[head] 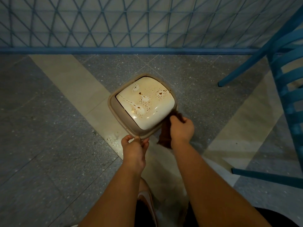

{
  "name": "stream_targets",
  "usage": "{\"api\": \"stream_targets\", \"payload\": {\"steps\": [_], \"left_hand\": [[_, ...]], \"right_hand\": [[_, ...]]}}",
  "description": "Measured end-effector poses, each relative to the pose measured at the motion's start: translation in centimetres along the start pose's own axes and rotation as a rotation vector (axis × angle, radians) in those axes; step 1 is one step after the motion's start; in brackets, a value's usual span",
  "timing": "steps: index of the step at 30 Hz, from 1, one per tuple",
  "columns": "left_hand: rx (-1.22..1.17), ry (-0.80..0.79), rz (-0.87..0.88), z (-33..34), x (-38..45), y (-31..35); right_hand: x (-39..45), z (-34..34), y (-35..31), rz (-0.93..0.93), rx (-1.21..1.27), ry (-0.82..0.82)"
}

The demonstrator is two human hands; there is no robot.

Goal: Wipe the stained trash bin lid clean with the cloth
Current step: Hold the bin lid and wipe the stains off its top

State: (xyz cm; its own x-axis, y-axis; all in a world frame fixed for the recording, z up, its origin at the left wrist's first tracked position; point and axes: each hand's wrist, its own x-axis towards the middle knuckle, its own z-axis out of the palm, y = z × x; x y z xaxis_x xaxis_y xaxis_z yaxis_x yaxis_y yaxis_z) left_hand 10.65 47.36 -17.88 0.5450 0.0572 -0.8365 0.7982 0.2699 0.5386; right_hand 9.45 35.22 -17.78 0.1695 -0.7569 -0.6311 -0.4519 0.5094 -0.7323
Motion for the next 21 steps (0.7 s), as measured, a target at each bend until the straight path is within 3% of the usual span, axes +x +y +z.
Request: {"api": "stream_targets", "payload": {"steps": [5, 9, 15, 21], "left_hand": [[-0.062, 0.040, 0.018, -1.6, 1.0, 1.0], [-0.170, 0.063, -0.014, -2.4, 1.8, 1.3], [-0.174, -0.020, -0.050, -0.8, 0.9, 0.1], [-0.121, 0.020, 0.026, -0.4, 1.3, 0.0]], "right_hand": [[2.0, -1.2, -1.2, 0.112, 0.156, 0.069], [-0.4, -2.0, 2.5, 0.114, 0.146, -0.024], [-2.8, -1.9, 3.7, -0.142, -0.021, -0.037], [-4.3, 0.6, 3.5, -0.212, -0.034, -0.042]]}}
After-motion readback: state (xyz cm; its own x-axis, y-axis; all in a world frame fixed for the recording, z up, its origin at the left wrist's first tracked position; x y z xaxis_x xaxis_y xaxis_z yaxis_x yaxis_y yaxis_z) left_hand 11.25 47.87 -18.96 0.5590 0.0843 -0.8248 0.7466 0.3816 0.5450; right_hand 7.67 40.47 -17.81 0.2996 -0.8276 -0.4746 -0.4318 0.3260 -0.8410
